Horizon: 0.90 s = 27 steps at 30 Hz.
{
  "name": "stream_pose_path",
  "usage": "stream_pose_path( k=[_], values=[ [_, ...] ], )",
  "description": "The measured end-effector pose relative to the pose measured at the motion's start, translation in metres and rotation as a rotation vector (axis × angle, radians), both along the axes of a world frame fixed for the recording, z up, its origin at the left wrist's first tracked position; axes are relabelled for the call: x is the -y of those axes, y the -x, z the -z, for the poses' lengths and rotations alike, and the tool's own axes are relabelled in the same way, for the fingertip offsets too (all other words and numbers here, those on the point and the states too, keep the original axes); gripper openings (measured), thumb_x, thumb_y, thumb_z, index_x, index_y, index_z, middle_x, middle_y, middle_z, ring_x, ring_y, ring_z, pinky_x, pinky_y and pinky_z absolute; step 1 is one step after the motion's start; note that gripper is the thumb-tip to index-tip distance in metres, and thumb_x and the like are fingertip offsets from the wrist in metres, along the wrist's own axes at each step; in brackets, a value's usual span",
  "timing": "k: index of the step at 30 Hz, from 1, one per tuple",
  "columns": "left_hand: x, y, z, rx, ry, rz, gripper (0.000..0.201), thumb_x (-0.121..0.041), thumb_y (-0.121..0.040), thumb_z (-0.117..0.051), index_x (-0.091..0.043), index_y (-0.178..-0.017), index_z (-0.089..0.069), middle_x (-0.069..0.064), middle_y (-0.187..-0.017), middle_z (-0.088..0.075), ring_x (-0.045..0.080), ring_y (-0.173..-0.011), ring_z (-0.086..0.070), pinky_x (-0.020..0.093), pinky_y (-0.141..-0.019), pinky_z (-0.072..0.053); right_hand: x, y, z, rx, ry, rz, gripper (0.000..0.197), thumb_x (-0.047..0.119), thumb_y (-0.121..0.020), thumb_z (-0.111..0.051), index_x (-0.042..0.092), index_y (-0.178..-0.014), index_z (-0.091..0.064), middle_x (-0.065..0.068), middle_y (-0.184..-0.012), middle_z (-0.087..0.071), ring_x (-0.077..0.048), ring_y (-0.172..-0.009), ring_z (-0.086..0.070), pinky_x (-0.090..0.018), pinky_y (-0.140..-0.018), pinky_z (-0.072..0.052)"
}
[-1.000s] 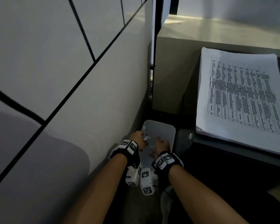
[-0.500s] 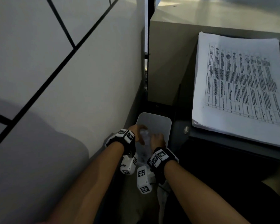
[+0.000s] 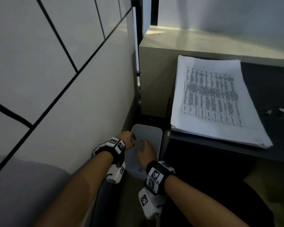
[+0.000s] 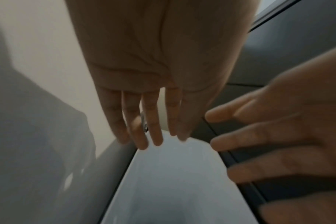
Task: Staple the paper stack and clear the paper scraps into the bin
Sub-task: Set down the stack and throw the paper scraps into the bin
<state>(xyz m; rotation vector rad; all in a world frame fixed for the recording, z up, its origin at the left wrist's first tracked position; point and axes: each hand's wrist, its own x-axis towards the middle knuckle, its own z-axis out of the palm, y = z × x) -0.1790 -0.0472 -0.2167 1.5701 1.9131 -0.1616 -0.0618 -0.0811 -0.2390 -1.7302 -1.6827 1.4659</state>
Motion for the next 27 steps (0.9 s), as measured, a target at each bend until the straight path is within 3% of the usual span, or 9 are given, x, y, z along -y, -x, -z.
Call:
stream_pose_path(
  k=[3,6,9,12,15,18,22,24,27],
  values=[
    [-0.005,-0.008,-0.030,-0.028,-0.121,-0.060,0.031,-0.019,-0.091,-0.052,-0.001,-0.114,-0.063,0.019,-0.122,-0.064,0.031,-0.113,-0.060,0.032,-0.091,-0.046,0.018,-0.011,-0.032,-0.044,-0.081,-0.103,0.031,0.012,-0.092,-0.042,0.011,-0.123,-0.049,-0.013,-0.118,-0.057,-0.025,-0.108,-0.056,-0.031,-0.092,-0.044],
    [-0.010,-0.021,-0.071,0.001,-0.269,-0.108,0.027,-0.023,-0.091,-0.054,-0.002,-0.105,-0.065,0.018,-0.113,-0.067,0.030,-0.107,-0.062,0.030,-0.086,-0.047,0.032,-0.029,-0.071,-0.094,-0.151,-0.161,0.028,0.017,-0.094,-0.042,0.012,-0.120,-0.049,-0.004,-0.096,-0.053,-0.017,-0.086,-0.052,-0.033,-0.081,-0.047],
    [-0.014,-0.038,-0.116,0.046,-0.428,-0.126,0.022,-0.020,-0.091,-0.056,-0.003,-0.099,-0.066,0.020,-0.101,-0.070,0.032,-0.099,-0.064,0.033,-0.083,-0.048,0.044,-0.057,-0.115,-0.171,-0.241,-0.187,0.022,0.016,-0.092,-0.044,0.012,-0.112,-0.052,-0.002,-0.087,-0.053,-0.012,-0.074,-0.051,-0.029,-0.072,-0.043],
    [-0.016,-0.059,-0.157,0.098,-0.580,-0.099,0.018,-0.017,-0.089,-0.056,-0.004,-0.095,-0.066,0.019,-0.087,-0.068,0.032,-0.087,-0.064,0.032,-0.077,-0.048,0.052,-0.096,-0.155,-0.223,-0.362,-0.223,0.014,0.016,-0.088,-0.048,0.024,-0.096,-0.056,0.006,-0.078,-0.057,-0.006,-0.067,-0.052,-0.023,-0.069,-0.043],
    [-0.017,-0.092,-0.191,0.148,-0.721,-0.037,0.012,-0.016,-0.087,-0.058,-0.008,-0.091,-0.066,0.007,-0.077,-0.061,0.023,-0.075,-0.056,0.027,-0.071,-0.044,0.049,-0.144,-0.187,-0.192,-0.448,-0.219,0.016,0.018,-0.083,-0.052,0.033,-0.088,-0.055,0.007,-0.073,-0.058,-0.005,-0.061,-0.052,-0.021,-0.067,-0.045],
    [-0.020,-0.135,-0.213,0.170,-0.743,0.098,0.010,-0.018,-0.087,-0.058,-0.014,-0.091,-0.066,0.001,-0.077,-0.060,0.018,-0.075,-0.056,0.025,-0.068,-0.041,0.032,-0.199,-0.210,-0.040,-0.548,-0.153,0.011,0.014,-0.083,-0.057,0.023,-0.088,-0.060,0.010,-0.067,-0.055,0.000,-0.051,-0.049,-0.006,-0.058,-0.038],
    [-0.028,-0.200,-0.226,0.140,-0.724,0.335,0.015,-0.021,-0.089,-0.057,-0.015,-0.100,-0.065,0.000,-0.088,-0.063,0.020,-0.085,-0.061,0.023,-0.072,-0.040,-0.003,-0.271,-0.226,0.195,-0.575,-0.071,0.010,0.009,-0.082,-0.059,0.017,-0.086,-0.062,0.012,-0.068,-0.055,-0.001,-0.052,-0.049,-0.019,-0.064,-0.041],
    [-0.034,-0.230,-0.228,0.135,-0.698,0.405,0.018,-0.020,-0.089,-0.057,-0.013,-0.103,-0.065,0.004,-0.100,-0.067,0.021,-0.093,-0.062,0.027,-0.079,-0.045,-0.019,-0.303,-0.230,0.328,-0.561,-0.024,0.012,0.008,-0.080,-0.059,0.015,-0.087,-0.066,0.005,-0.075,-0.059,0.000,-0.059,-0.048,-0.020,-0.068,-0.039],
    [-0.045,-0.269,-0.227,0.120,-0.646,0.473,0.021,-0.018,-0.089,-0.059,-0.011,-0.107,-0.064,0.007,-0.112,-0.066,0.022,-0.101,-0.062,0.030,-0.088,-0.046,-0.041,-0.345,-0.230,0.451,-0.540,0.057,0.012,0.011,-0.079,-0.062,0.017,-0.087,-0.068,-0.005,-0.090,-0.068,-0.014,-0.075,-0.058,-0.023,-0.073,-0.046]
  ],
)
